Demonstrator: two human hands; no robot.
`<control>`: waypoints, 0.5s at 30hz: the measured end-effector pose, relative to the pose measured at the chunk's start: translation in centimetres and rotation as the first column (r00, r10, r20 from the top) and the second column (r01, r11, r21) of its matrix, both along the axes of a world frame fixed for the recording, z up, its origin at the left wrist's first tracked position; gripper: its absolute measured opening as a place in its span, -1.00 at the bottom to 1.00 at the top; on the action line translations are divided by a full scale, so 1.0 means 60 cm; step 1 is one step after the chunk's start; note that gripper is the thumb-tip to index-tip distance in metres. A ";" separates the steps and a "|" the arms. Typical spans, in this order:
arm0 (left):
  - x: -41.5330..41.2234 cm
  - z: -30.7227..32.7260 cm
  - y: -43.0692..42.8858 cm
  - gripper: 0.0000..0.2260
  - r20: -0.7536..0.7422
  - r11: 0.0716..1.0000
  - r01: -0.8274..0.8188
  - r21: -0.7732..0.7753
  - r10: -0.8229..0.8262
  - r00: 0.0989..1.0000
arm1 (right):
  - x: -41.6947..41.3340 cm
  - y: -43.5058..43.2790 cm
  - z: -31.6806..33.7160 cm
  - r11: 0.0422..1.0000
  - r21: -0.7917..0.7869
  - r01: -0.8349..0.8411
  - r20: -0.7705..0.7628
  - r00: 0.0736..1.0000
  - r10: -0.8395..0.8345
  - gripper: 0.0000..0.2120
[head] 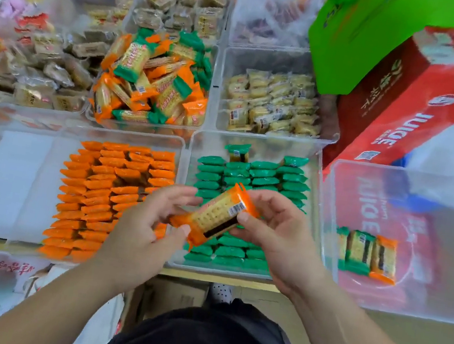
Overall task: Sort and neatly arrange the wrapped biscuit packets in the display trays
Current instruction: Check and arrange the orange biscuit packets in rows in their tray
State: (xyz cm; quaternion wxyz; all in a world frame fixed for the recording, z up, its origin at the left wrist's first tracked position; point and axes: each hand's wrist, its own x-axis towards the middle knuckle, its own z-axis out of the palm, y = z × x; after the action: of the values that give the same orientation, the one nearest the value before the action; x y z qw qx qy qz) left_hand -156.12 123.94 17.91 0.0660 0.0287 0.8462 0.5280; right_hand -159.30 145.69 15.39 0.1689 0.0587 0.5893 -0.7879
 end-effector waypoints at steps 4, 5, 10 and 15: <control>-0.050 -0.028 0.073 -0.73 0.072 0.998 -0.032 -0.051 0.036 0.997 | 0.008 0.051 -0.010 0.994 0.028 0.106 -0.018 0.994 -0.106 -0.78; -0.062 -0.036 0.090 -0.74 0.093 0.998 -0.004 -0.060 0.010 0.996 | 0.010 0.066 -0.014 0.990 0.033 0.140 -0.016 0.990 -0.140 -0.80; -0.103 -0.077 0.169 -0.73 0.150 0.975 0.201 -0.092 -0.186 0.971 | 0.031 0.139 -0.039 0.948 0.102 0.302 0.022 0.952 -0.306 -0.96; -0.138 -0.104 0.273 -0.65 0.148 0.841 0.465 -0.277 -0.441 0.885 | 0.045 0.243 -0.078 0.833 0.240 0.499 0.063 0.848 -0.526 -0.91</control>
State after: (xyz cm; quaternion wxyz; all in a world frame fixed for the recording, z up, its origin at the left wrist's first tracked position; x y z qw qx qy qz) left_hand -164.41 140.33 11.67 0.2257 0.1968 0.8832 0.3611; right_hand -156.62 160.24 10.74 -0.0191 0.2822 0.6216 -0.7305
